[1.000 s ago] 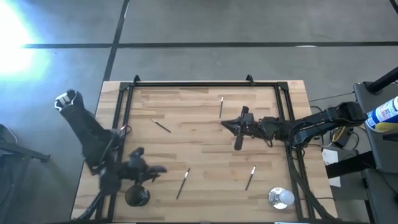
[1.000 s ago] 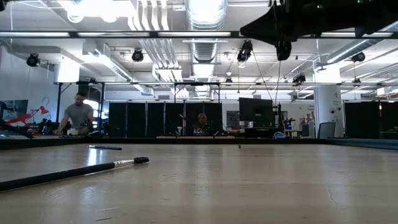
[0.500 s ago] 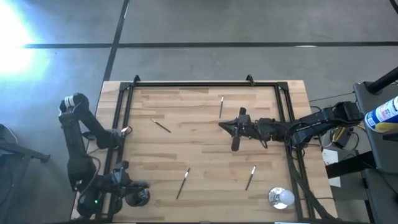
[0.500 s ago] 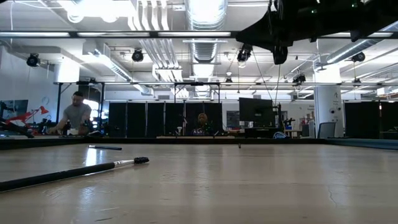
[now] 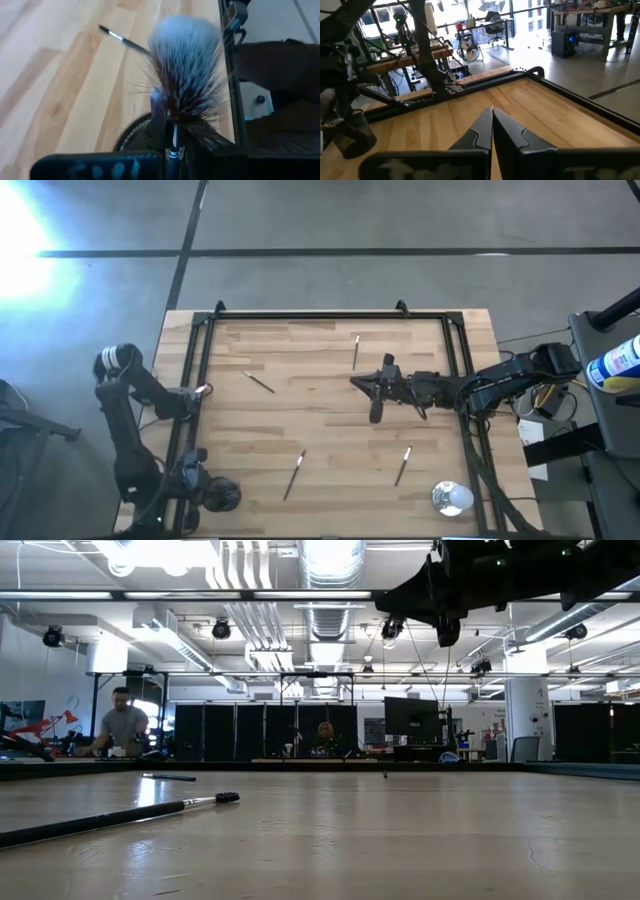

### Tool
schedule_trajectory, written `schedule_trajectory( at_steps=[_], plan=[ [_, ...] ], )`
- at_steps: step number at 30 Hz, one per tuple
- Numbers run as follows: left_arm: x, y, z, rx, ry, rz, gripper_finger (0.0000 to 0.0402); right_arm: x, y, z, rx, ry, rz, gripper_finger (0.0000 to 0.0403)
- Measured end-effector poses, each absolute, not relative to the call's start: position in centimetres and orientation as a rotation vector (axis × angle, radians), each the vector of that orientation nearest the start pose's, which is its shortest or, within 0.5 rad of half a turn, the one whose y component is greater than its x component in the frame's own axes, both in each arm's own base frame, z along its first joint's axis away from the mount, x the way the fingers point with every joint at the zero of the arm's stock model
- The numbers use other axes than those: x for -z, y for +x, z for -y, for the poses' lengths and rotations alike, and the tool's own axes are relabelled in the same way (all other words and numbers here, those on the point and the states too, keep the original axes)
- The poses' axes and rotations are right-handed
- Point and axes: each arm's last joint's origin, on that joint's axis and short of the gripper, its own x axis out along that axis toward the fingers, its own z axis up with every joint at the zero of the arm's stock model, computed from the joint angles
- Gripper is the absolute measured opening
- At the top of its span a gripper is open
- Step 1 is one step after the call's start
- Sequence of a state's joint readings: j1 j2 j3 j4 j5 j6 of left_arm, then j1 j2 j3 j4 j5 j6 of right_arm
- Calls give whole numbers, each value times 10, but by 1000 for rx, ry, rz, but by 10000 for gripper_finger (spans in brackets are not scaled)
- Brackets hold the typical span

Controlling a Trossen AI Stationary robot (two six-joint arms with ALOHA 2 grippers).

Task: Pick & Place Makeup Brushes
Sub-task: Put the black highlighter brush into the makeup holder

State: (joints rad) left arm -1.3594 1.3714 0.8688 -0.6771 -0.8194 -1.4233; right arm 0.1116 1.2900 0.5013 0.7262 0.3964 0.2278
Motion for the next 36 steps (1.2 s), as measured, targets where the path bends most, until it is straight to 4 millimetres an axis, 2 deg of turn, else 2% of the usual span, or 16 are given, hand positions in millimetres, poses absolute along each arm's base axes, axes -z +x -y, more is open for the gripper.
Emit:
schedule_trajectory(
  at_steps=[4, 11, 16, 23, 28, 31, 36],
  plan=[
    [-208, 72, 238, -7, -317, -749, 42, -221, 257, -17, 289, 212, -14, 8],
    [-211, 71, 237, -4, -345, -748, 134, -221, 257, -17, 289, 212, -12, 8],
    [-220, 70, 233, 14, -379, -741, 155, -221, 257, -17, 289, 205, -14, 8],
    [-243, 67, 219, 70, -450, -719, 156, -221, 257, -17, 288, 184, -18, 8],
    [-260, 67, 203, 74, -509, -704, 150, -220, 257, -17, 288, 165, -25, 9],
    [-268, 69, 191, 72, -544, -715, 126, -220, 256, -17, 287, 165, -26, 8],
    [-274, 77, 181, 82, -585, -781, 62, -220, 257, -17, 285, 157, -29, 9]
  ],
)
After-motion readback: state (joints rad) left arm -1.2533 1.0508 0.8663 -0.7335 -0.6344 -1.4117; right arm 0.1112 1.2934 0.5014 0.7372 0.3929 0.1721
